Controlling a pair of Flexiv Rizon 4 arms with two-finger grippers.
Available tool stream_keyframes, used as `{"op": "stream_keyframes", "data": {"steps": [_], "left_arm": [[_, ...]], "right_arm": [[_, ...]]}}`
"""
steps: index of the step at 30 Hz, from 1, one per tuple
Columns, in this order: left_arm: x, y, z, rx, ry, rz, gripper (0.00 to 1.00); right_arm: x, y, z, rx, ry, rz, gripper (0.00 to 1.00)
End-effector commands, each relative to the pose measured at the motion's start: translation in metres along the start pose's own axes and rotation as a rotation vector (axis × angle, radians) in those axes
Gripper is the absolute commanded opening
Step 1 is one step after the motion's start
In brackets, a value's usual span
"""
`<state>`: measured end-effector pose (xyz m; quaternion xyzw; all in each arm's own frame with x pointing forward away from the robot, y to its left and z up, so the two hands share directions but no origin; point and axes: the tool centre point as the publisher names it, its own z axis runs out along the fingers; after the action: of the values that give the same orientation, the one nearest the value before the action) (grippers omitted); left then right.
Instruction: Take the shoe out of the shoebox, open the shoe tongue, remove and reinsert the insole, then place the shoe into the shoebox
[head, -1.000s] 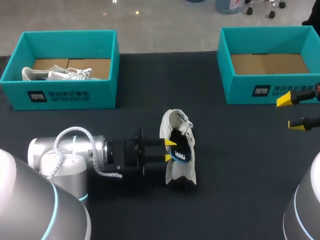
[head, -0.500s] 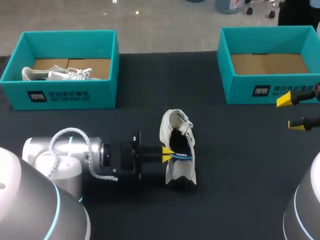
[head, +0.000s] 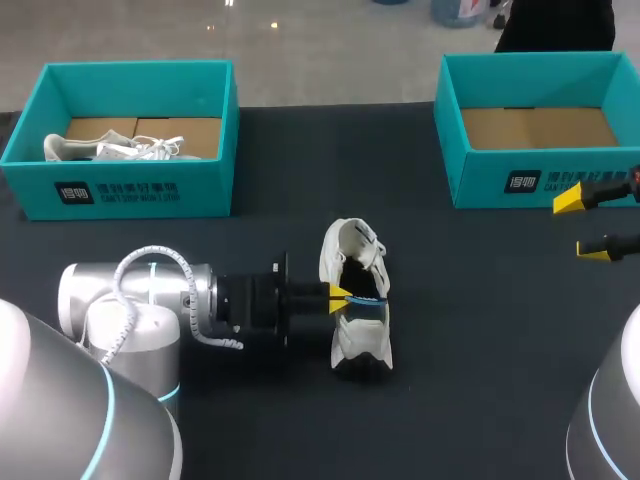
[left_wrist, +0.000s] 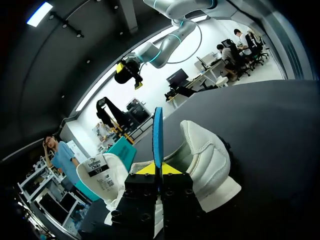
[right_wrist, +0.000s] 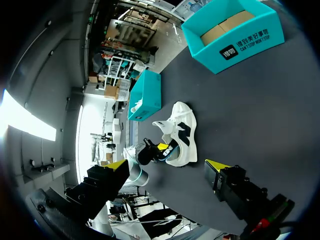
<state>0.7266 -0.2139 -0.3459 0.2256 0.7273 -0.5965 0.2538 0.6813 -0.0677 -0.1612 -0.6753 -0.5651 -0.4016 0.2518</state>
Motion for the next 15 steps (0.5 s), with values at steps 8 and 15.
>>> {"op": "stream_keyframes", "data": {"steps": [8, 15], "left_arm": [[0.001, -0.013, -0.006, 0.018, -0.014, -0.012, 0.29], [0.004, -0.026, -0.012, 0.027, -0.010, 0.007, 0.24]], "right_arm": [[0.000, -0.001, 0.000, -0.002, -0.003, 0.001, 1.00], [0.000, -0.001, 0.000, -0.002, -0.003, 0.001, 1.00]]}}
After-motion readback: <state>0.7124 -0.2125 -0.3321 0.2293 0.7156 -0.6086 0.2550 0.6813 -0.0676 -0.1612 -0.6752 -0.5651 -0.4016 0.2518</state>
